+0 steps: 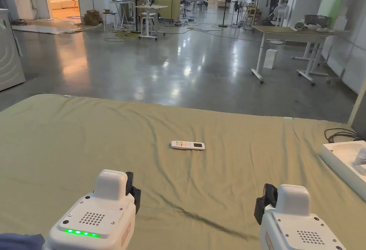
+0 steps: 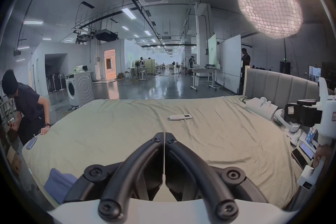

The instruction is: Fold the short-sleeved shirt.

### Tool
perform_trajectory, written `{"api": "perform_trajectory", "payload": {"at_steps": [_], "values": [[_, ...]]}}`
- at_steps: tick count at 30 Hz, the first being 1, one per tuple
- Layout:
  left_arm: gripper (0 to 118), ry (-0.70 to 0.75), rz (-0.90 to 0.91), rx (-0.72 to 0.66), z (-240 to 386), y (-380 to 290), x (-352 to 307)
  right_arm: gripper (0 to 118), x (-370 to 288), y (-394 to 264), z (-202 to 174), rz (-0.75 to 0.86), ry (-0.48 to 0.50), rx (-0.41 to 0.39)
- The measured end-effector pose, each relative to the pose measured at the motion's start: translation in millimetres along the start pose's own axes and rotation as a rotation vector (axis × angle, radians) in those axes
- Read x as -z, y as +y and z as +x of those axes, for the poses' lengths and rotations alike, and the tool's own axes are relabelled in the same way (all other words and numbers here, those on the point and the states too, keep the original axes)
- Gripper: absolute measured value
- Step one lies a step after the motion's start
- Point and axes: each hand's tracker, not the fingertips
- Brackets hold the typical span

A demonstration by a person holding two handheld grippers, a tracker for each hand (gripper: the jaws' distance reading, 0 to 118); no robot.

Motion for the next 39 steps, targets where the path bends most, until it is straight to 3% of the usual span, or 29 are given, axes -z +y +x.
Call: {"api": "perform_trajectory", "payload": {"at_steps": [21, 34, 37, 39], "values": [[2, 0.037, 0.049, 0.011, 3, 11, 4, 1, 4, 6, 1, 0.022, -0.026, -0.048], [3, 0.055, 0.028, 0.003, 0, 18, 10, 2, 10, 9, -2, 0.024, -0.059, -0.038], [16, 0.057, 0.007, 0.007, 0, 21, 14, 9, 12, 10, -2, 0.009, -0.067, -0.040], [30, 0.052, -0.003, 0.009, 0, 23, 17, 25, 14, 11, -1, 0.007, -0.070, -0.042]]}}
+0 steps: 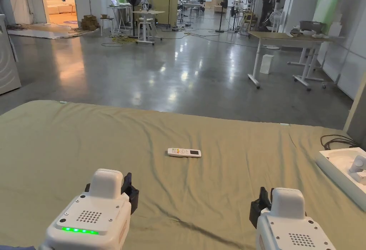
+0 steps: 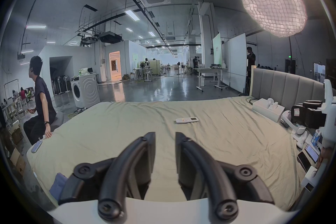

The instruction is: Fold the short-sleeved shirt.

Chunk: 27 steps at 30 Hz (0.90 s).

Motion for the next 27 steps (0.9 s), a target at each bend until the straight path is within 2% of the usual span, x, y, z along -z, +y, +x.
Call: {"api": "perform_trajectory", "payload": {"at_steps": [2, 4, 5, 10, 11, 21, 27], "values": [[46, -0.005, -0.004, 0.000, 0, 2, 0, 47, 0, 3, 2, 0.005, -0.005, 0.005], [53, -0.004, 0.006, -0.008, 1, 3, -1, 68, 1, 6, 5, 0.013, -0.014, 0.013], [56, -0.003, 0.013, -0.015, 1, 4, -2, 82, 1, 7, 6, 0.016, -0.017, 0.014], [59, -0.002, 0.032, -0.053, 1, 9, -4, 112, 2, 14, 13, 0.024, -0.032, 0.026], [59, -0.007, 0.043, -0.064, 0, 10, -5, 115, 3, 15, 14, 0.019, -0.025, 0.031], [59, -0.027, 0.082, -0.174, -4, 14, -3, 115, 2, 22, 16, 0.031, 0.026, 0.030], [59, -0.001, 0.105, -0.199, -7, 13, -3, 115, 5, 26, 22, 0.006, 0.083, 0.117]]}}
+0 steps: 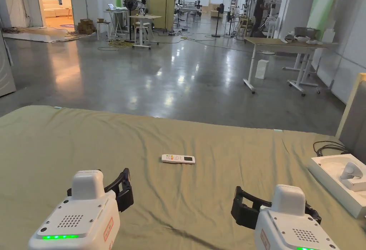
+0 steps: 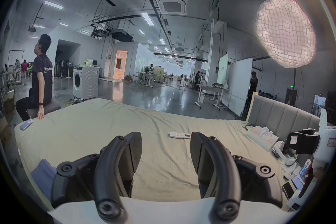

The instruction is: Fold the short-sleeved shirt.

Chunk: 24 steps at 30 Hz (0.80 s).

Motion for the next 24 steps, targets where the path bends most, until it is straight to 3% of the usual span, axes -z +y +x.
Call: {"api": "perform_trajectory", "payload": {"at_steps": [3, 7, 12, 24], "values": [[59, 0.001, 0.012, 0.018, 1, 2, 0, 115, 2, 1, -4, 0.001, -0.021, -0.013], [60, -0.020, -0.013, 0.008, 1, 8, 5, 115, 3, -1, -16, 0.021, -0.128, -0.129], [62, -0.039, -0.048, 0.022, 0, 9, 10, 118, -1, 1, -16, 0.010, -0.026, -0.059], [63, 0.041, -0.023, 0.154, 14, -2, 3, 118, 3, 12, -16, -0.009, -0.086, -0.009]]}}
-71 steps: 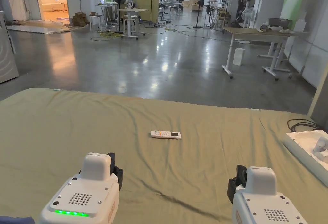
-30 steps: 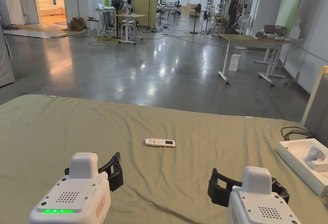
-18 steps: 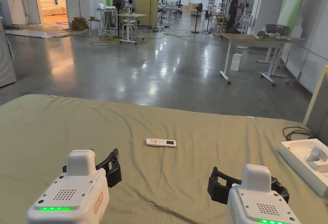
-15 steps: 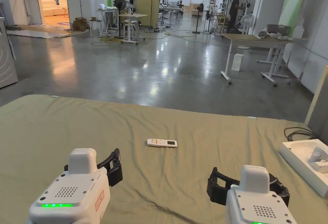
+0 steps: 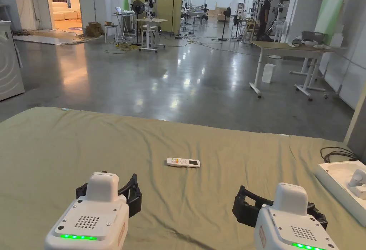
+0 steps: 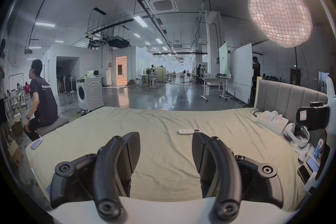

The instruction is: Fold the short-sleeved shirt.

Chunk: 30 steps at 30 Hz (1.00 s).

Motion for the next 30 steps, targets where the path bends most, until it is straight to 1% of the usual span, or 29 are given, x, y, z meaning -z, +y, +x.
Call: {"api": "perform_trajectory", "payload": {"at_steps": [4, 6, 11, 14, 17, 25, 30], "values": [[63, 0.004, 0.017, 0.010, 1, -4, 0, 118, 1, 3, 1, -0.015, 0.017, 0.011], [63, 0.014, 0.022, 0.015, 3, -4, -1, 118, 2, 4, 1, -0.030, 0.009, 0.016], [63, 0.013, 0.012, 0.023, 3, -5, 0, 118, 7, 2, -1, -0.056, -0.028, -0.006], [63, 0.003, 0.002, 0.002, 0, -6, -1, 118, 12, -1, 0, -0.097, -0.025, -0.016], [63, -0.006, -0.017, -0.013, -4, -8, 2, 118, 15, -3, 1, -0.136, -0.032, 0.003], [63, -0.018, -0.034, -0.009, -7, -8, 3, 118, 19, -3, 0, -0.160, -0.048, 0.029], [63, -0.022, -0.040, -0.012, -9, -8, 4, 116, 19, -3, 2, -0.150, -0.024, 0.054]]}}
